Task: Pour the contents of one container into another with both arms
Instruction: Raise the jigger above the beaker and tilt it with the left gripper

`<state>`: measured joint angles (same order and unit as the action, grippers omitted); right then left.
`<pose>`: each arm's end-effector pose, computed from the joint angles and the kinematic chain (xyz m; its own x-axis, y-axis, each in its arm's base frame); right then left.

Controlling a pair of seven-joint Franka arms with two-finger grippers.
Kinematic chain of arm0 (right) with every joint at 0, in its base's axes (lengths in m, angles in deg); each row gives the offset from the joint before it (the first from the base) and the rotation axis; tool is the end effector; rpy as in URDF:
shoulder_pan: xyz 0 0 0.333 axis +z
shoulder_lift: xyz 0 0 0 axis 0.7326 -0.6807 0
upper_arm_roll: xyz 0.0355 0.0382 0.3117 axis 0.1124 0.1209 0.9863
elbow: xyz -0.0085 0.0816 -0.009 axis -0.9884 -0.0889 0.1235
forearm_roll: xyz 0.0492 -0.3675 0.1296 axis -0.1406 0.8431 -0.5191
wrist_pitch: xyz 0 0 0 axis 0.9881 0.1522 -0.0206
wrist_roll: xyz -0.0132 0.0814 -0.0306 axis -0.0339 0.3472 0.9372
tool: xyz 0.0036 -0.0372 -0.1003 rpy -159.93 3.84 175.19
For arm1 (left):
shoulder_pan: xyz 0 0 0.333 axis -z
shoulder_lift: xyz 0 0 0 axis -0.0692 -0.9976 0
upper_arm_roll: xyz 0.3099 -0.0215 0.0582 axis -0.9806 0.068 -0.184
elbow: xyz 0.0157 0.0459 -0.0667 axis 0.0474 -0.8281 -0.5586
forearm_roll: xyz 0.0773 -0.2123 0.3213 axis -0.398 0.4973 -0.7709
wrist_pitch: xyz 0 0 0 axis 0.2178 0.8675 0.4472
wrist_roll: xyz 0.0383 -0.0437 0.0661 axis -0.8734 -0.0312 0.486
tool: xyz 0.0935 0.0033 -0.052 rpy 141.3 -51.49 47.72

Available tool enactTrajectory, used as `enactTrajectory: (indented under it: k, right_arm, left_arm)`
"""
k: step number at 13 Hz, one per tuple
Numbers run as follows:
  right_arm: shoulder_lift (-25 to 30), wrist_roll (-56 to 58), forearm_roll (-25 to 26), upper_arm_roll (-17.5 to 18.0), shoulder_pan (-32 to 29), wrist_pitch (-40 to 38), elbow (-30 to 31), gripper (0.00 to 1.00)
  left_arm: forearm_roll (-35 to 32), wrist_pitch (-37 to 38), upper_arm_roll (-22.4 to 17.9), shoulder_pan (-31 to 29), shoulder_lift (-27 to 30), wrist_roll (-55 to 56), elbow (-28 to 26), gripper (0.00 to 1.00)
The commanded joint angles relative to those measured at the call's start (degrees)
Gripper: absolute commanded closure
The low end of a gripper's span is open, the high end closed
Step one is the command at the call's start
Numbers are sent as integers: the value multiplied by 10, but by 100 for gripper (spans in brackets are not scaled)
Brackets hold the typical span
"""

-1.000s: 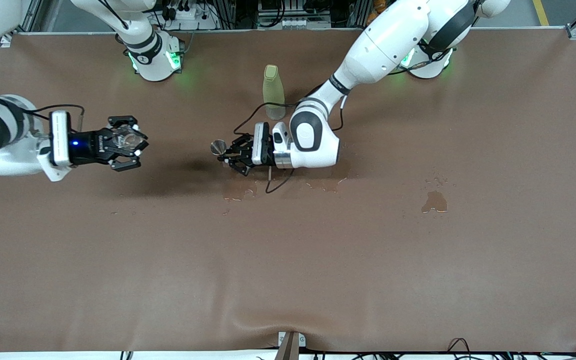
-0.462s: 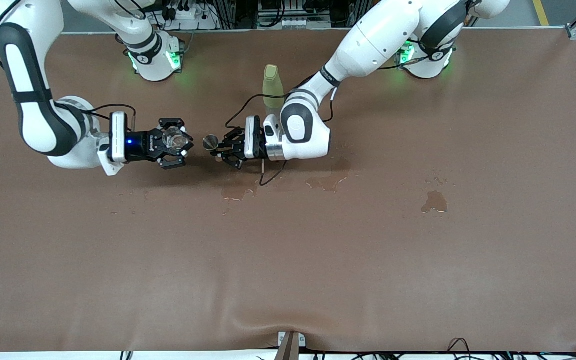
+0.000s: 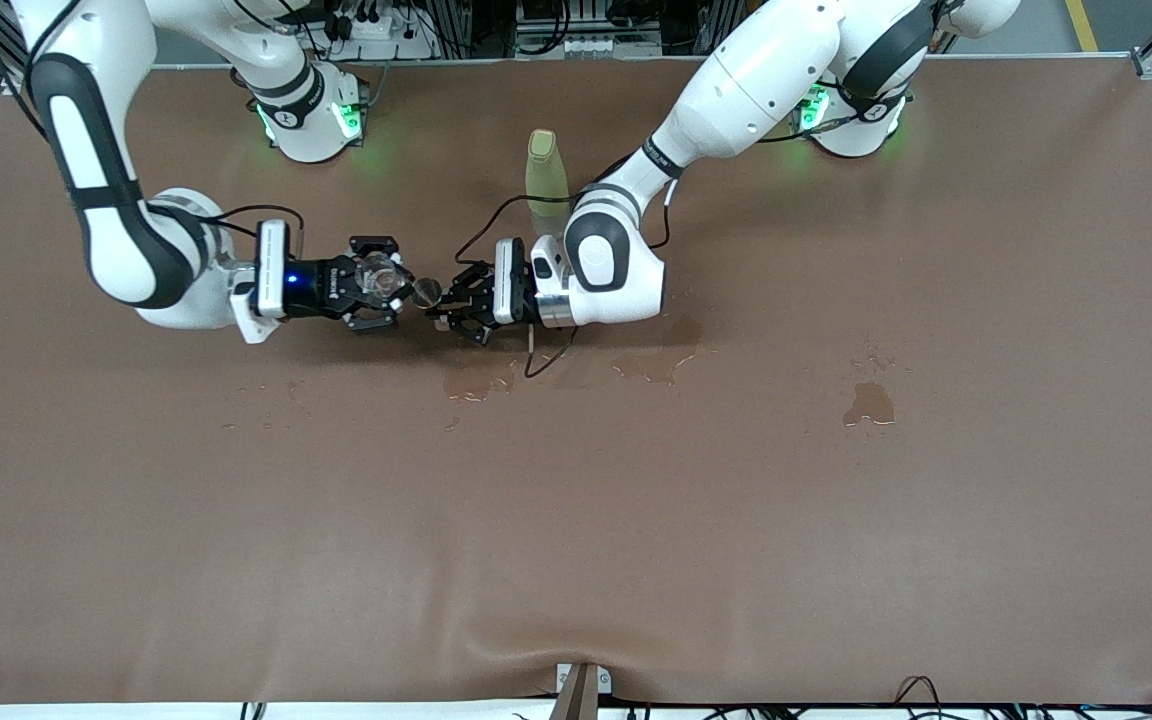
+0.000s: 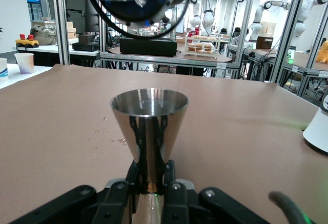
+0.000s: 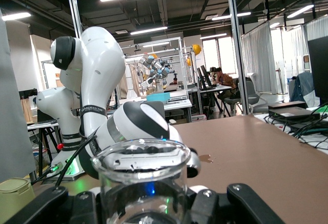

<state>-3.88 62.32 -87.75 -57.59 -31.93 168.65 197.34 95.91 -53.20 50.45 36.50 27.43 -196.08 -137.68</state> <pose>0.4786 0.1587 0.2798 0.1371 -0.0093 0.9905 0.9895 0.0480 -0.1365 0.4427 -0.5881 0.1756 0.0794 -0.2189 0.9725 -0.9964 0.0123 0.0842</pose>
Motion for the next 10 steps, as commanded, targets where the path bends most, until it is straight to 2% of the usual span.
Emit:
enactTrajectory:
  k: [1,10]
  right_arm:
    - [14,10,-32,-5,21,8,39,100]
    - [23,38,-36,5,34,5,90,100]
  left_arm:
    - [10,-7,-6,8,-8,5,18,100]
    - [5,-7,-10,4,-7,-5,14,100]
